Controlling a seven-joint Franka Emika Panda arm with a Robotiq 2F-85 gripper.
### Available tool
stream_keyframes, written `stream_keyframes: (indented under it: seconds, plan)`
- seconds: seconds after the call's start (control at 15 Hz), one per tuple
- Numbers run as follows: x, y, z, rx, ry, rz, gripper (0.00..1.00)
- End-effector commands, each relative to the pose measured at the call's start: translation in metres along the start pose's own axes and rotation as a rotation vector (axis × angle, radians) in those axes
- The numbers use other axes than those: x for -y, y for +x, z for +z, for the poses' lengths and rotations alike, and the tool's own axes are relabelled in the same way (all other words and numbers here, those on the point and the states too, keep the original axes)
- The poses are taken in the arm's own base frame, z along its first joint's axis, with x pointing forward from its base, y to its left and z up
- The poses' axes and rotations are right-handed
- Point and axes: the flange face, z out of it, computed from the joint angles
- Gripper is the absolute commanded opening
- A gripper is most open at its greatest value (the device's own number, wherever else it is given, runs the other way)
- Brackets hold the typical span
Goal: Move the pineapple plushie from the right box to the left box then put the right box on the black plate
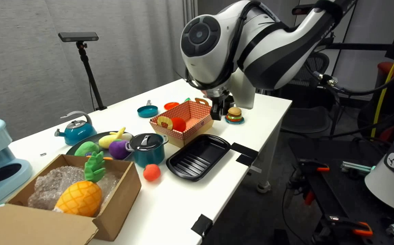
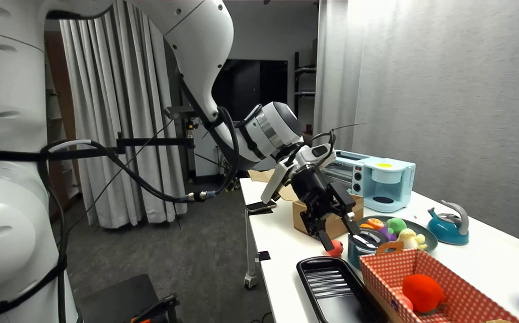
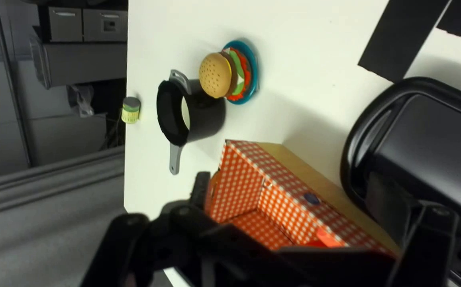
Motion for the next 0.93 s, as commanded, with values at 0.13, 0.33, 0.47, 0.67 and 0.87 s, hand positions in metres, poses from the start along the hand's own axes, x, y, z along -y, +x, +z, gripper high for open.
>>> stream_keyframes:
  seconds: [0.13,0.33,0.47,0.67,0.87]
  plan:
    - [-0.015,-0.012,0.018,-0.053,0.095,0.010,0.98]
    - [-0.003,0.007,0.018,-0.116,0.142,-0.005,0.93]
    - [0.006,0.027,0.014,-0.130,0.206,-0.006,0.92]
    - [0.011,0.050,0.009,-0.105,0.326,0.001,0.91]
    - [0.019,0.073,0.000,-0.111,0.454,-0.009,0.88]
